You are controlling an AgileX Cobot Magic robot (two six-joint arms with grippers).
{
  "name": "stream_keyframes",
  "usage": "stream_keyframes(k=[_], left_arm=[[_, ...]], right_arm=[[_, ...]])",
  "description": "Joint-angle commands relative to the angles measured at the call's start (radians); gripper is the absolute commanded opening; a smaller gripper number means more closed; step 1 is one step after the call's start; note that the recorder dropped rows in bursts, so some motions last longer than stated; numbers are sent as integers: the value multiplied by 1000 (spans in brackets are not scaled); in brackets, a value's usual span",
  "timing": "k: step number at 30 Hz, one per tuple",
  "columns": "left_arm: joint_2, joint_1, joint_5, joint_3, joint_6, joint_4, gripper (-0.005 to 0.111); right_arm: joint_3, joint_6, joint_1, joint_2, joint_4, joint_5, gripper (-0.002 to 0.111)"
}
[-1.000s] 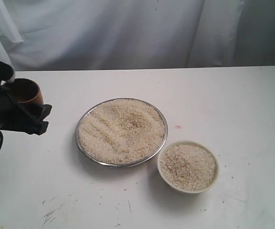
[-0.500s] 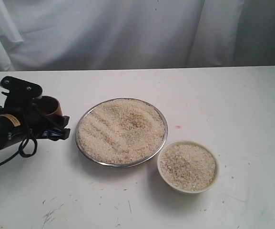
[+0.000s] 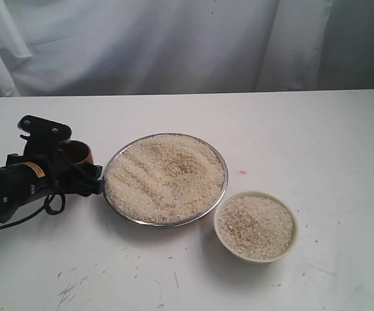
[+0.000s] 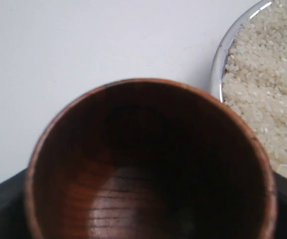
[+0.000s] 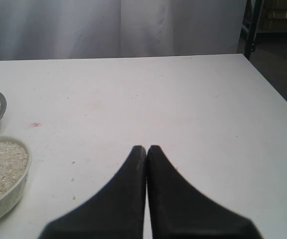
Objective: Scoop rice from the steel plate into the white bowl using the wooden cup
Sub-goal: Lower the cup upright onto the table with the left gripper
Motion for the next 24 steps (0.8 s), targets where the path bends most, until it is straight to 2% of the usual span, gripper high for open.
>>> stream_keyframes(k=[1, 5, 6, 8, 11, 24], left_arm=[[31, 24, -62, -19, -72, 0, 0], [48, 76, -81, -19, -129, 22, 0], [51, 97, -81, -19, -131, 111, 0], [51, 101, -104, -19, -146, 196, 0], [53, 101, -124, -19, -189, 269, 0], [97, 101, -155, -19, -223, 269, 2]], right_arm=[[4, 0, 1, 3, 3, -6, 0], [4, 0, 1, 3, 3, -6, 0], [4, 0, 1, 3, 3, -6, 0], [4, 0, 1, 3, 3, -6, 0], [4, 0, 1, 3, 3, -6, 0], [4, 0, 1, 3, 3, -6, 0]])
